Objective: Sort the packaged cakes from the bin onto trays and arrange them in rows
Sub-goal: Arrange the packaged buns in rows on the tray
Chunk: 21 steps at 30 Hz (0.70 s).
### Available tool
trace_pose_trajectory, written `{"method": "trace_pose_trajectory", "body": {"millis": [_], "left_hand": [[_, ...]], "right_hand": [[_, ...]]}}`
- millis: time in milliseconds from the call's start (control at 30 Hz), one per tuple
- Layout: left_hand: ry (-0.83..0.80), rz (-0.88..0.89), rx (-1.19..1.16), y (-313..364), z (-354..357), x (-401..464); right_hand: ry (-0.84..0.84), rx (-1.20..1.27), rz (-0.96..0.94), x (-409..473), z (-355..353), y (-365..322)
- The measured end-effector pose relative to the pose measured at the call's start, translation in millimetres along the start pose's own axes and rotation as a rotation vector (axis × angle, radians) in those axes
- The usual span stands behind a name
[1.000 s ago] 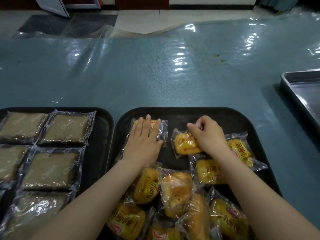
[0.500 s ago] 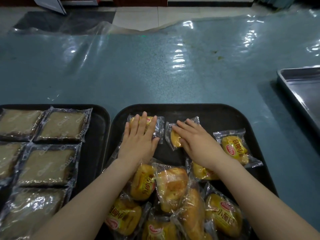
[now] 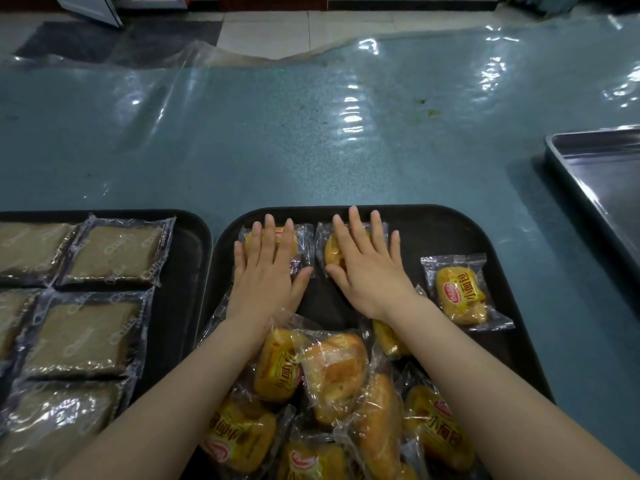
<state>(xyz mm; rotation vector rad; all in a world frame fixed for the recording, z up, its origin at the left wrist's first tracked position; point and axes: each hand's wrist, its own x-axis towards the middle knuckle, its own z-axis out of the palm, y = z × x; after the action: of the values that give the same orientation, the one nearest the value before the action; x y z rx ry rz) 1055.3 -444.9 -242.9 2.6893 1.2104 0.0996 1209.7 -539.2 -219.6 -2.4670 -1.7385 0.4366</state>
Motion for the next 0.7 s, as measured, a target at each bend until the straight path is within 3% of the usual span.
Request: {"method": "trace_pose_trajectory", "body": {"millis": [167,267,367,467,567,700], "left_hand": [[0.067,0.186,0.07,3,-7,-9],[-0.019,0.314,0.107,4,-7,-9],[-0.104,0.33,0.152,2,-3,-6],[-0.131,0.311,0.183,3,-1,-4],[-0.137,0.294,0.215,5,-1,-3],[-0.155,0.284,0.221,6,-1,-2]], "right_hand": [[0.071,-0.084,-0.036,-24,-1,-2],[-0.035,-0.003,-0.066,-33,0,-5],[0.019,0.141,-0.051,-39,-8,-6],[0.239,0.273,0.116,-59,-19,6],[0.419,0.178,0.254,-87,-24,36],[0.368,0.066,0.468,-112,-24,66]]}}
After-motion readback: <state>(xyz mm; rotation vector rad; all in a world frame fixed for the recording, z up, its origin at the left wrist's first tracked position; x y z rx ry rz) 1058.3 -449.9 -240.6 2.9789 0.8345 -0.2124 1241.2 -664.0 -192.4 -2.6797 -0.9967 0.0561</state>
